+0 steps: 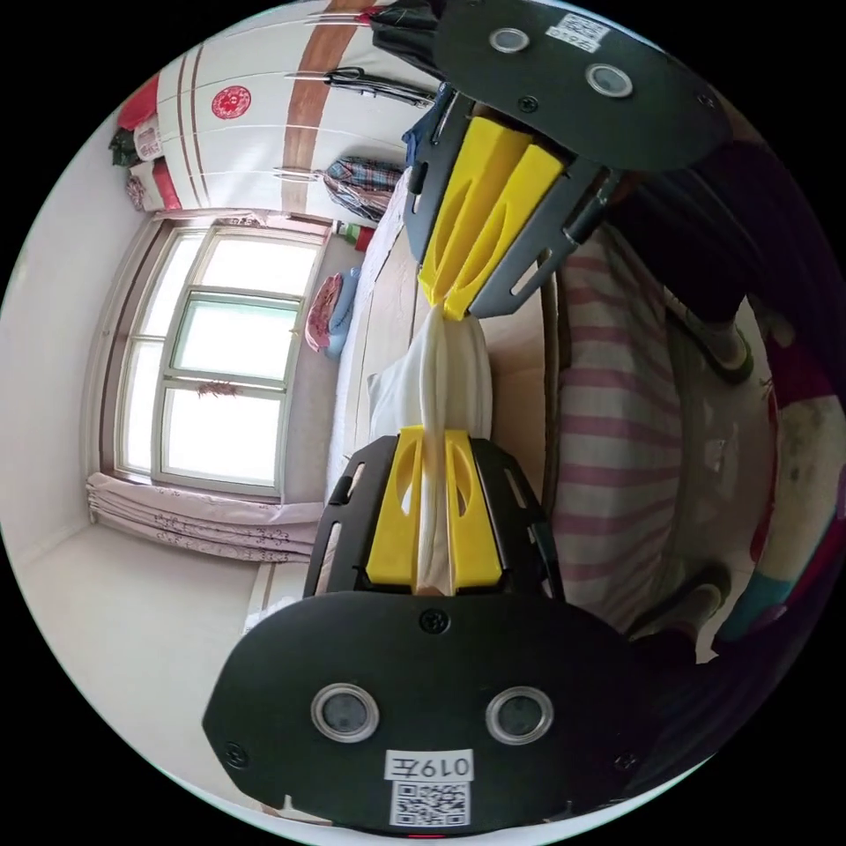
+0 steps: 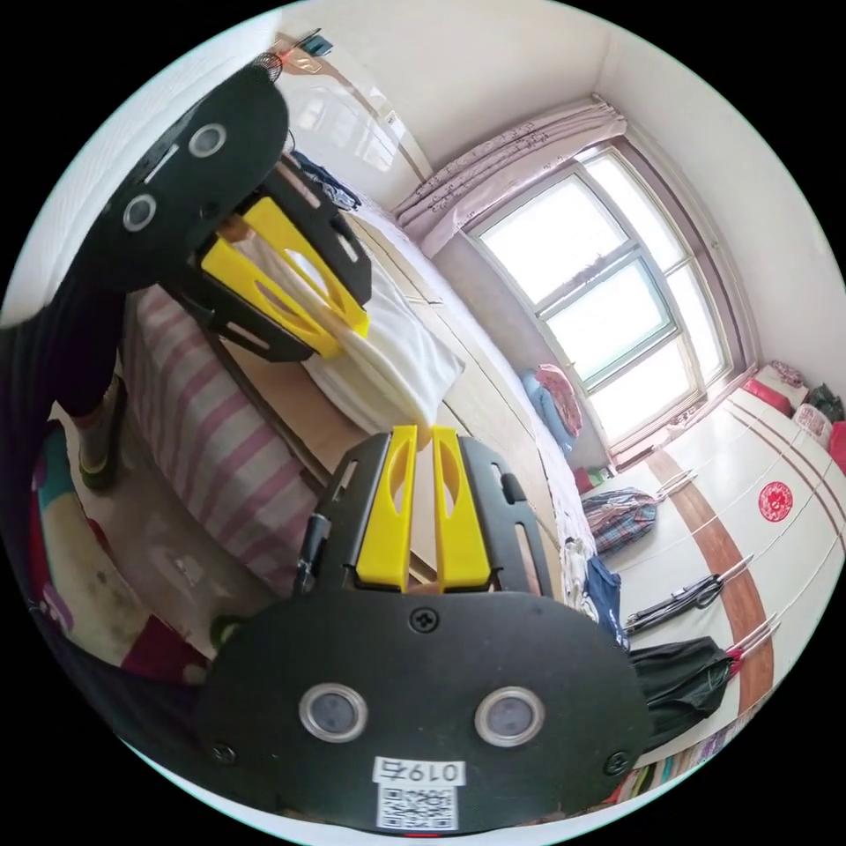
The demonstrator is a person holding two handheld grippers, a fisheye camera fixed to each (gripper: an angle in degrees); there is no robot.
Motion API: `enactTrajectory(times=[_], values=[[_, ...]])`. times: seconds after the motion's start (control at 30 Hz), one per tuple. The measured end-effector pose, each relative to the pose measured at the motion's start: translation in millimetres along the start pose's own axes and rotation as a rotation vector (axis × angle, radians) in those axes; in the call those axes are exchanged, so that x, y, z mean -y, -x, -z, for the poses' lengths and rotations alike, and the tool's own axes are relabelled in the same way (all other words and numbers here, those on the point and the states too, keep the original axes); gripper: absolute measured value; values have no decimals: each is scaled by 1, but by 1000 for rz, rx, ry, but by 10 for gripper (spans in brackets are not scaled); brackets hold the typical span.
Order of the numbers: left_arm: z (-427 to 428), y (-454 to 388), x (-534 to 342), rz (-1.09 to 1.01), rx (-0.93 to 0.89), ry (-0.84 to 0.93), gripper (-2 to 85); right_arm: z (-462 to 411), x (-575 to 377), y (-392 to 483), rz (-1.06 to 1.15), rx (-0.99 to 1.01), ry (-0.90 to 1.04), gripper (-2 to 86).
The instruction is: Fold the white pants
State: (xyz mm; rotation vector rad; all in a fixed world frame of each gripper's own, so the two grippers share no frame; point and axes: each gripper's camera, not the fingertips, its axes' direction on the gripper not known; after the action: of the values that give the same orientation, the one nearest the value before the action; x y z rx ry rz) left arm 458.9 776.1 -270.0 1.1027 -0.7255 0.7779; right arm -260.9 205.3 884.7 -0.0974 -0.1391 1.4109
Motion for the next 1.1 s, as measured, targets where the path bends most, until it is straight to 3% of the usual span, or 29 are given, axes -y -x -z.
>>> enactTrajectory(times=[0.37,0.77,0.9,1.1], values=[[-1,23,-25,69,-134,-66,11,-49,5,-3,37,-33,15,99],[-2,11,-50,62,-149,-79,11,-102,-12,17,266,-204,36,33],[-8,-6,-61,33,-154,-53,9,-123,-19,20,320,-189,56,31],[-8,1,-73,156,-221,-46,8,-147,-27,0,249,-106,50,27]])
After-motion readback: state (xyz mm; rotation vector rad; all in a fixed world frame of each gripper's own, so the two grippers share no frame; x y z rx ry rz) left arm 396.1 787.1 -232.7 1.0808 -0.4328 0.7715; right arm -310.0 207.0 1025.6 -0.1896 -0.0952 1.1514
